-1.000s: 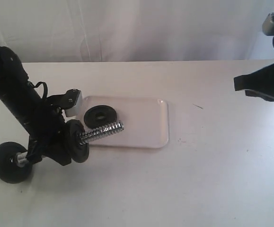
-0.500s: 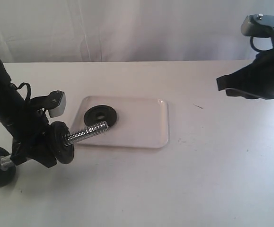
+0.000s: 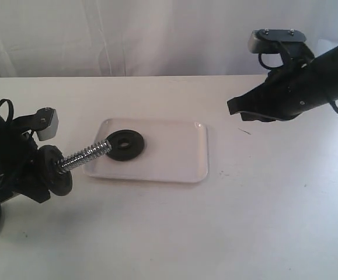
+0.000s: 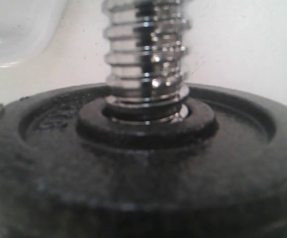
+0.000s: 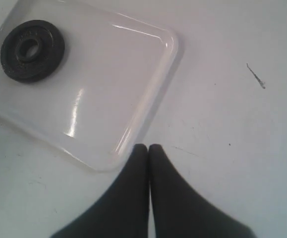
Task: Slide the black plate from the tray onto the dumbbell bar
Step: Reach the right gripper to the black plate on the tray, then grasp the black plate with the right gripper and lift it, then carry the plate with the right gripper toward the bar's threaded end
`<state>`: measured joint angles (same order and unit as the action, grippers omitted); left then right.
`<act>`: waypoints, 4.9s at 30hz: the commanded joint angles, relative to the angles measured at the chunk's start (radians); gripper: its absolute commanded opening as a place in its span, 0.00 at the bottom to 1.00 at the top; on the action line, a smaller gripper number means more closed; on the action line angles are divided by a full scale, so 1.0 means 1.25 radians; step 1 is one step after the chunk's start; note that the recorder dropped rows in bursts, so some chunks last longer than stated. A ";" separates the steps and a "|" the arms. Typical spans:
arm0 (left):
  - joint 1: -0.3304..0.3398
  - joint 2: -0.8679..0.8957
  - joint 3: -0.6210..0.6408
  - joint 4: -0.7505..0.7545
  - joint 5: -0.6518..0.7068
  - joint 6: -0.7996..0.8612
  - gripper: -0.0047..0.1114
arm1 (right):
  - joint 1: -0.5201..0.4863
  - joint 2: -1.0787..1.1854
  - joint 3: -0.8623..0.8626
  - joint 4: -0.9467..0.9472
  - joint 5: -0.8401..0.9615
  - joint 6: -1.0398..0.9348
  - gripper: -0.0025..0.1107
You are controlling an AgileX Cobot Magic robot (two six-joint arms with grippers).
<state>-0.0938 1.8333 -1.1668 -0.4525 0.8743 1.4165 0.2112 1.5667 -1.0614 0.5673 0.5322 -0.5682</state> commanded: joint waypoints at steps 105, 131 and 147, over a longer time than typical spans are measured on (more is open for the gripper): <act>0.003 -0.047 -0.007 -0.086 0.093 0.019 0.04 | 0.334 0.653 -0.546 -0.121 -0.135 -0.059 0.81; 0.003 -0.047 -0.007 -0.086 0.096 0.019 0.04 | 0.254 0.534 -0.546 -0.107 -0.030 0.041 0.02; 0.003 -0.047 -0.007 -0.098 0.098 0.019 0.04 | 0.021 0.487 -0.523 0.530 0.443 -0.257 0.02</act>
<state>-0.0938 1.8244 -1.1644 -0.4605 0.9033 1.4431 0.2596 2.2067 -1.7295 1.0793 1.0001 -0.8389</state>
